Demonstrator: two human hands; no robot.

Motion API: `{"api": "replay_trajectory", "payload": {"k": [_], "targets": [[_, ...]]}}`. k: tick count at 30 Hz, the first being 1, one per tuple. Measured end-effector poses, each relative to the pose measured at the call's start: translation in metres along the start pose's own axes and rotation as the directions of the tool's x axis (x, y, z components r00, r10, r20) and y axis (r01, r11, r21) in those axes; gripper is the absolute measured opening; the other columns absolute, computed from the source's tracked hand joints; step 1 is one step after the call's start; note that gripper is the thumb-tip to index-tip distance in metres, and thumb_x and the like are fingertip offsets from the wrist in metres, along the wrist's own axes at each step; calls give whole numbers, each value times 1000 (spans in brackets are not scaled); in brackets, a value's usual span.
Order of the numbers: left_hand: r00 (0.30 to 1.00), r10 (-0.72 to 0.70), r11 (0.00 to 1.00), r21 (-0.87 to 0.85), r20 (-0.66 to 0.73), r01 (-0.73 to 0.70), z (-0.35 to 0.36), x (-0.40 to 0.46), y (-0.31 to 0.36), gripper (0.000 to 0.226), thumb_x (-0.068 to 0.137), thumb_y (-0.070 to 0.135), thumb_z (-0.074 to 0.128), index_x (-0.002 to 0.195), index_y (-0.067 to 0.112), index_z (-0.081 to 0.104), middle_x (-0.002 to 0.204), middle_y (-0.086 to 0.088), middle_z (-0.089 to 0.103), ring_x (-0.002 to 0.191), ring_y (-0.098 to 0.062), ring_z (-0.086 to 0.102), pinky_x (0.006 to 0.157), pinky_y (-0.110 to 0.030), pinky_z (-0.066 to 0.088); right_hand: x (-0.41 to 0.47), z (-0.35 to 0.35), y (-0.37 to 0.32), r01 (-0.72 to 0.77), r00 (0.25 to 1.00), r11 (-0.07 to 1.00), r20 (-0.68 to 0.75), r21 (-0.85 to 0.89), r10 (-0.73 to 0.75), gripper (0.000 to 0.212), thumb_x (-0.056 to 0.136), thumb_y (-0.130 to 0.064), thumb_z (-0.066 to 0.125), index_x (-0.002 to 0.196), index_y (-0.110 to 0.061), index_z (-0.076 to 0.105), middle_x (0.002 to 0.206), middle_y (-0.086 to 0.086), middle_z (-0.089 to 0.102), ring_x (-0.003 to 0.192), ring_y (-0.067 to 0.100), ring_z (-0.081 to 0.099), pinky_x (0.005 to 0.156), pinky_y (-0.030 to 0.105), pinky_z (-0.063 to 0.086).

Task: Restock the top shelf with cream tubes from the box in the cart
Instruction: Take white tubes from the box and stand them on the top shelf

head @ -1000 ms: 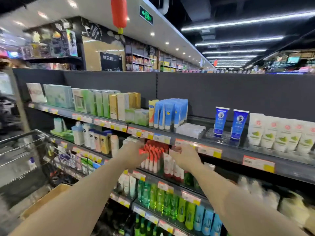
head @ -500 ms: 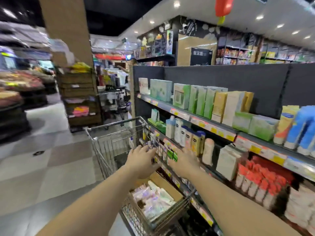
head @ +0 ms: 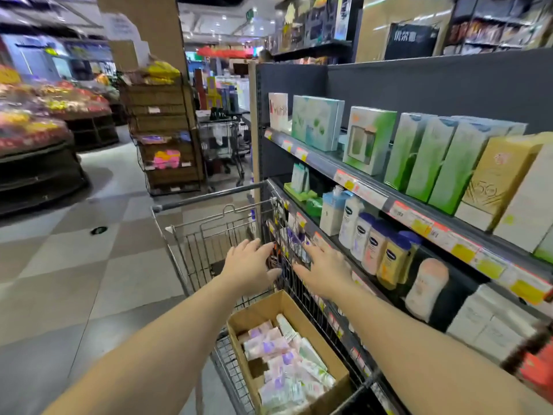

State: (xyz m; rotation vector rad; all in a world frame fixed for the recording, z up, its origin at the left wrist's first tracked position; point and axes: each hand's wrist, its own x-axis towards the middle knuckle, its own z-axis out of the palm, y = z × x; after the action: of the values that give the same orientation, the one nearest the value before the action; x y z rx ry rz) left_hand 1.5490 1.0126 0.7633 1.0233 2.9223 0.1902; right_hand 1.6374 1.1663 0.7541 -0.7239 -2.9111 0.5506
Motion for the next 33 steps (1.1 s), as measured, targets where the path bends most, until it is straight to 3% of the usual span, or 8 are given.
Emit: {"api": "replay_trajectory", "payload": {"k": [8,14,22,25,29,33], "targets": [[984,128,992,1,123,-129,56,107,-12,73,92,62,44,152,29,20,161,-4,19,148,-28,15,120,-48,16,67,43,36,-183,983,983,20,30,182,66,89,-58,52,147,-32,35,152,4,35,138,30,30,110,41,32],[906,333,937,16,261,-349,126,191,-37,75,88,63,49,150,25,28,156,-6,32,143,-28,29,114,-43,30,93,99,60,-440,894,898,102,20,436,56,88,-53,55,138,-30,45,138,9,49,127,32,43,102,41,42],[668,500,831,-87,551,-550,262,220,-57,71,87,60,51,145,22,36,145,-5,45,132,-27,42,105,-39,40,81,200,97,-706,678,708,293,3,674,62,90,-54,52,145,-30,38,146,3,42,133,31,38,106,42,39],[568,500,829,-173,653,-532,319,201,-58,71,87,56,54,146,22,34,144,-7,46,129,-29,45,103,-38,41,63,237,110,-755,610,656,352,-14,710,60,90,-54,51,143,-29,39,142,4,44,129,30,41,103,41,41],[410,492,842,-301,768,-447,374,158,-53,65,92,39,53,150,19,29,151,-9,40,140,-27,34,112,-36,32,40,277,122,-803,553,596,401,20,731,57,91,-51,52,141,-27,43,141,5,47,129,29,42,101,36,40],[303,419,889,-318,856,-330,418,121,-52,69,82,36,57,144,25,29,134,-6,55,122,-26,53,97,-38,45,29,299,130,-809,536,588,407,-2,740,54,94,-49,49,142,-27,41,142,4,43,131,30,38,103,38,37]]}}
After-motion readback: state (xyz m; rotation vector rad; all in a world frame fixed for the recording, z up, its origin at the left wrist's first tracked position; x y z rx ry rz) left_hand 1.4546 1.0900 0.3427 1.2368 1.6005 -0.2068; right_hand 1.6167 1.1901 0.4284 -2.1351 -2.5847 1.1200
